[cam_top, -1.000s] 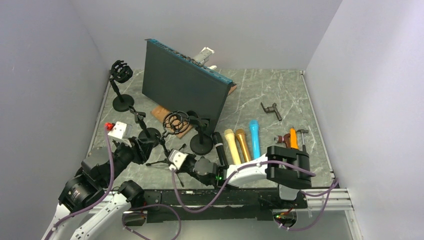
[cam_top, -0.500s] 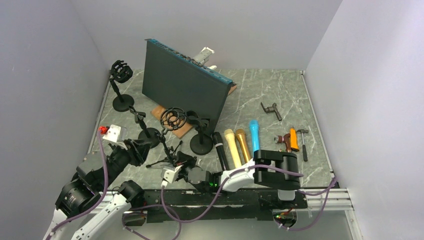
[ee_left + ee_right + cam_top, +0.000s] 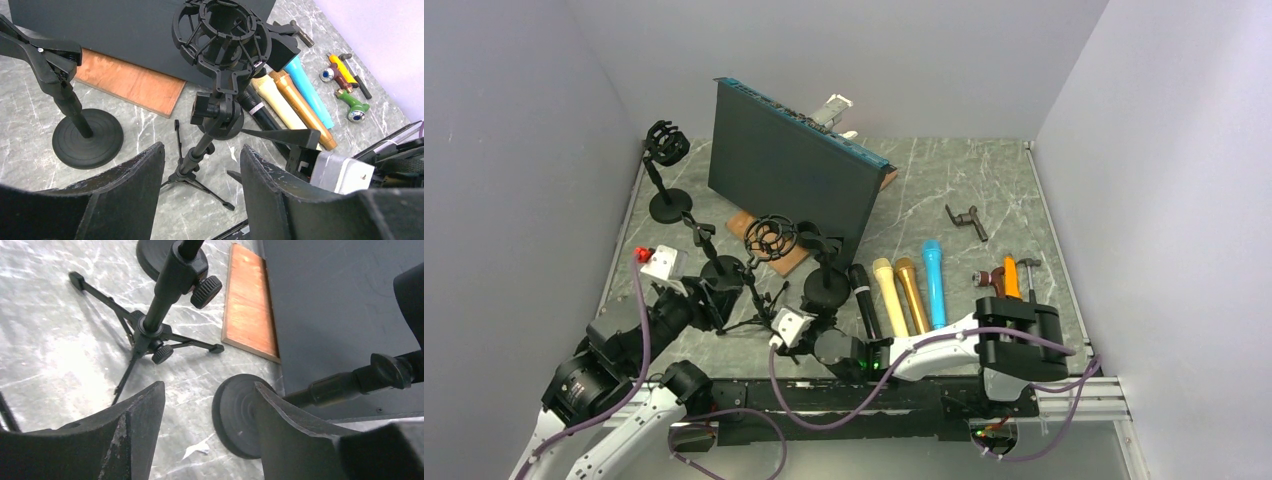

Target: Remove the microphone from the stand

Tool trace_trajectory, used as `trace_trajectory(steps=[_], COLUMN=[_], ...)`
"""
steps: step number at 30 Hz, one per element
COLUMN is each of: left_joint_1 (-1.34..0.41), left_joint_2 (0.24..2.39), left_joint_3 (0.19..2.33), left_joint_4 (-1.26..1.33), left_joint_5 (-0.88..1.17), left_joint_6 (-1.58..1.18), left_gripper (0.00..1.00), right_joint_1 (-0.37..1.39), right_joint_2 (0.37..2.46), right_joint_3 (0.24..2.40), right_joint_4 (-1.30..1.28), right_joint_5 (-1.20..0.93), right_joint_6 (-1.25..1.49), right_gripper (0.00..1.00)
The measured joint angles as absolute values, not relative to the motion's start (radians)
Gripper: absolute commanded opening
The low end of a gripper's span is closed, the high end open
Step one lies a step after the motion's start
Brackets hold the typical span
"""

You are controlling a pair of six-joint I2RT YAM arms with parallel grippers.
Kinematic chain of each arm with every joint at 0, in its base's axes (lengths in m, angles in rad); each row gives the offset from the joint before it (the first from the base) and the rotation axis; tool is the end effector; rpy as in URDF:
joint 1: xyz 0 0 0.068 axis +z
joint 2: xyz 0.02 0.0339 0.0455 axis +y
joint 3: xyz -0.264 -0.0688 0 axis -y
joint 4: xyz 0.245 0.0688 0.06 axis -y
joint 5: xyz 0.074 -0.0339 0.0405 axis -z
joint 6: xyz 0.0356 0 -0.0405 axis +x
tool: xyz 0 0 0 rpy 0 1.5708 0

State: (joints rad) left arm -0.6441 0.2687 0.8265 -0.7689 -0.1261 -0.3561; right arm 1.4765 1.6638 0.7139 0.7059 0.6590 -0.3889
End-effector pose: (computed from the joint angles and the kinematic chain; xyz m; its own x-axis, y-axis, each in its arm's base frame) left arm 0.0414 -0.0255 0.3413 -0.3304 -0.1844 -0.9256 0.4078 0.8566 -0.3162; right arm 0.0532 0.3314 0.1873 0.2562 -0.4751 -0.8418 -0.6852 0.5251 -0.5048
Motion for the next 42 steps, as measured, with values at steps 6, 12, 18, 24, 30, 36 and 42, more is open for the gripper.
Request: trace_trajectory(steps=[6,12,18,24,30,36,42], left_joint_1=[-0.644,-0.644,-0.644,-0.644,-0.644,-0.644,-0.644], left_joint_2=[0.284,0.289,0.288,0.282,0.278,0.271,0.249], left_joint_3=[0.826,0.826,0.827,0.827,0.827,0.827,0.826], left_joint_4=[-0.762,-0.76,-0.761,-0.761,-0.761,-0.762,-0.763], left_joint_5=[-0.124,-0.125,-0.129,-0.129,-0.129,-0.13,-0.13], left_joint_6=[-0.354,-0.354,-0.355,-0.356,-0.356,-0.355,-0.356], left_gripper=[0.6,0.6,0.59,0.59,0.59,0.59,0.59], right_joint_1=[1.469,1.428,1.264,1.238,1.225,1.218,1.207], right_joint_2=[1.589,1.538,1.492,1.491,1.509,1.588,1.625], right_joint_3=[0.725,0.771,0.773,0.801,0.807,0.858,0.918], right_joint_4=[0.564,0.477,0.462,0.451,0.487,0.497,0.46], right_joint_5=[0.583,0.467,0.175,0.036,-0.079,-0.135,-0.162], right_joint_6=[-0.145,-0.019,0.024,-0.053,-0.133,-0.205,-0.268], right_gripper=[0.71,0.7,0.7,0.72,0.71,0.69,0.68])
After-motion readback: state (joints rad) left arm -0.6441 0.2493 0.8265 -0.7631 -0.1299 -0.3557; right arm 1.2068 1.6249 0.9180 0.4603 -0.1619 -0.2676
